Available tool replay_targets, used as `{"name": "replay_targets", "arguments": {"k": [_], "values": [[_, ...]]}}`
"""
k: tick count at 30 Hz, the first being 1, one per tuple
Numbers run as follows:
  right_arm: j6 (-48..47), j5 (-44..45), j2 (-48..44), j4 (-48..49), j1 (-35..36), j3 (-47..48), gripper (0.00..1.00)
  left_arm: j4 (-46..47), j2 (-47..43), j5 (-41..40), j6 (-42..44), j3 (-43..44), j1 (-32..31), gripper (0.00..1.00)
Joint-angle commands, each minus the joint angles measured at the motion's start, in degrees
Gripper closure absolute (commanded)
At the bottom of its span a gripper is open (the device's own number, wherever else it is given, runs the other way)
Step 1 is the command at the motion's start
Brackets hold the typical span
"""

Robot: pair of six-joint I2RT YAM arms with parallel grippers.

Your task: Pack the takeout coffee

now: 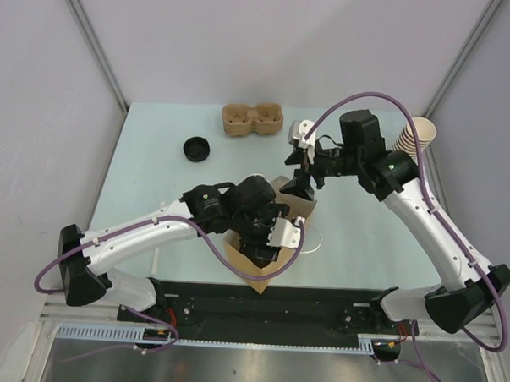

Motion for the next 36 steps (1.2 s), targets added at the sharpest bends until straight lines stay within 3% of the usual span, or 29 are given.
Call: {"name": "replay_targets", "arguments": {"k": [1, 11, 15, 17, 18, 19, 22, 30, 36], "values": [[-7.0, -0.9, 1.7, -1.4, 2.0, 2.5, 0.23, -0.1, -2.4, 1.5, 1.9, -0.7, -0.5, 0.78], [-16.1, 0.2, 6.1, -1.9, 6.0, 3.6, 0.24, -0.6, -2.9, 1.3, 2.9, -1.1, -0.4, 0.78], [-20.8, 0.9, 7.7, -4.6, 7.8, 4.5, 0.34, -0.5, -2.6, 1.2, 3.0, -1.1, -0.5, 0.77], [-22.1, 2.3, 8.1, -5.7, 9.1, 5.1, 0.61, -0.2, -2.7, 0.2, 2.9, -1.2, -0.5, 0.77], [-21.9, 3.2, 8.5, -6.8, 9.5, 5.9, 0.77, 0.3, -2.7, -0.5, 2.6, -1.3, -0.4, 0.78], [-21.7, 3.7, 8.6, -7.4, 9.6, 6.5, 1.0, 0.6, -3.0, -1.1, 1.7, -1.5, -0.4, 0.78], [-18.7, 4.6, 7.1, -8.6, 9.6, 7.4, 1.0, 1.4, -4.6, -2.5, -0.7, -1.9, 0.5, 0.8], [-8.5, 8.0, -2.2, 0.9, 8.3, -0.2, 1.0, 13.0, -13.9, -7.6, -10.5, -6.3, 3.0, 0.79], [-3.9, 9.8, -5.4, 4.7, 8.2, -4.4, 1.0, 17.3, -17.1, -5.1, -13.3, -10.8, 3.4, 0.8]]}}
